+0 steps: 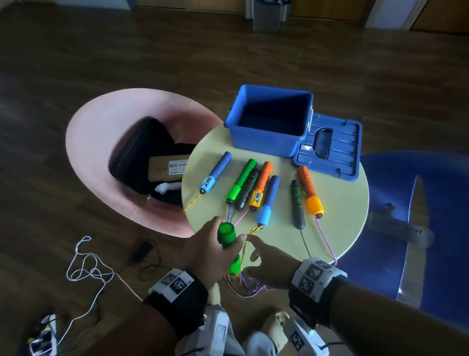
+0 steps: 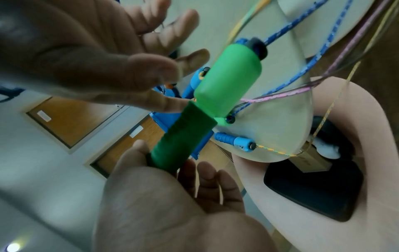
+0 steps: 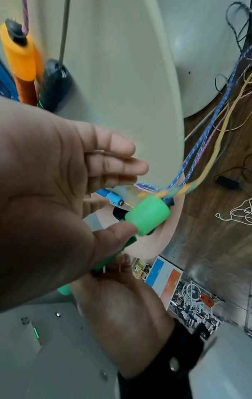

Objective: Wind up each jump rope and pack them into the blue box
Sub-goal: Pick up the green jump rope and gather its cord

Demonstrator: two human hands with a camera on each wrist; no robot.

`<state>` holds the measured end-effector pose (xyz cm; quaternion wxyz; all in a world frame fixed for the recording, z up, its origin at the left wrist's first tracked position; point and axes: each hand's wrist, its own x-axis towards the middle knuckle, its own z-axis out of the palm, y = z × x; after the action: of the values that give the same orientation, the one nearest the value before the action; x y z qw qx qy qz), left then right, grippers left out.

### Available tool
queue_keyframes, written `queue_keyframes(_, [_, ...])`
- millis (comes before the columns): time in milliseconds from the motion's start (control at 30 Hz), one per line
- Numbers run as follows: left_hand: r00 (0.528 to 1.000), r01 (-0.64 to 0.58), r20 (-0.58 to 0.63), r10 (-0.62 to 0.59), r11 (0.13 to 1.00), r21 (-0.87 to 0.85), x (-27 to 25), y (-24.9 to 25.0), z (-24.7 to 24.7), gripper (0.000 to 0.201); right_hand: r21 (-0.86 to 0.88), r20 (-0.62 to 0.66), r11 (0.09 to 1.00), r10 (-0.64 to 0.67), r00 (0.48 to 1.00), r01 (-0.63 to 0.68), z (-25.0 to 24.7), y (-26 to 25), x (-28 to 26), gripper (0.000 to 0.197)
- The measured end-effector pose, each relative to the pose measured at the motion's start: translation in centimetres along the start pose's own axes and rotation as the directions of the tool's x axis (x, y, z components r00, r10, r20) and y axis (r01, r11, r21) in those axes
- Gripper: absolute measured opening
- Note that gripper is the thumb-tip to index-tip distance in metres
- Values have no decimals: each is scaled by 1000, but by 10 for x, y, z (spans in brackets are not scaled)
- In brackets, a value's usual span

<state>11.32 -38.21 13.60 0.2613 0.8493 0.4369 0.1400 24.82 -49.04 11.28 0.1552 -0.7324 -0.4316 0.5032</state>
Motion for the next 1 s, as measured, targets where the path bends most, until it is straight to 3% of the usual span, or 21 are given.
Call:
queue_keyframes(67, [1000, -10, 23, 12, 997, -78, 3, 5, -3, 44, -28, -14, 1000, -15, 1000, 15, 4, -1, 3, 74])
queue_keyframes(167, [994, -32, 94, 64, 948, -317, 5, 10, -6, 40, -43, -58, 995, -97, 994, 94, 7, -3, 9, 38])
queue_keyframes(233, [988, 81, 155, -11, 887, -454, 9, 6, -5, 35, 61, -65, 996, -67, 996, 71, 5, -5, 11, 30])
queue_keyframes(300, [960, 280, 193, -205, 763, -583, 16, -10, 6, 37, 282, -66, 959, -21, 998, 39, 2, -7, 12, 36])
queue_keyframes(333, [911, 407, 230, -342, 666, -625, 19, -25, 17, 38, 440, -78, 897, -8, 997, 42, 0, -7, 12, 37])
queue_keyframes(400, [731, 664, 370, -574, 474, -578, 16, -56, 37, 31, 728, -79, 686, 55, 995, 20, -5, -10, 8, 27])
queue_keyframes(467, [549, 829, 485, -681, 369, -420, 7, -79, 52, 18, 888, -64, 460, 88, 994, 16, -11, -12, 4, 16])
queue_keyframes(500, [499, 865, 517, -695, 365, -344, 3, -87, 58, 15, 922, -60, 387, 80, 995, 24, -14, -11, 3, 17])
queue_keyframes(533, [493, 870, 534, -687, 403, -285, -1, -93, 62, 14, 940, -50, 341, 67, 997, 24, -15, -10, 3, 25])
queue_keyframes(600, [582, 798, 549, -600, 550, -246, -4, -100, 71, 24, 935, -18, 356, 56, 998, -3, -16, -5, 3, 41])
queue_keyframes(633, [615, 760, 560, -555, 606, -233, -5, -101, 74, 27, 916, 9, 400, 63, 998, -33, -16, -3, 2, 44])
queue_keyframes(700, [633, 712, 587, -505, 677, -186, -7, -102, 78, 37, 836, 65, 541, 76, 995, -96, -12, 1, 0, 43])
queue_keyframes(767, [635, 672, 593, -495, 733, -109, -5, -101, 76, 30, 649, 118, 747, 88, 989, -143, -9, 6, -3, 29])
queue_keyframes(833, [666, 622, 544, -511, 783, -26, -1, -103, 72, 23, 428, 180, 887, 107, 978, -176, -6, 11, -3, 22])
queue_keyframes(1000, [757, 547, 475, -449, 833, -84, -3, -111, 59, 27, 212, 271, 947, 181, 946, -242, 4, 11, -1, 21])
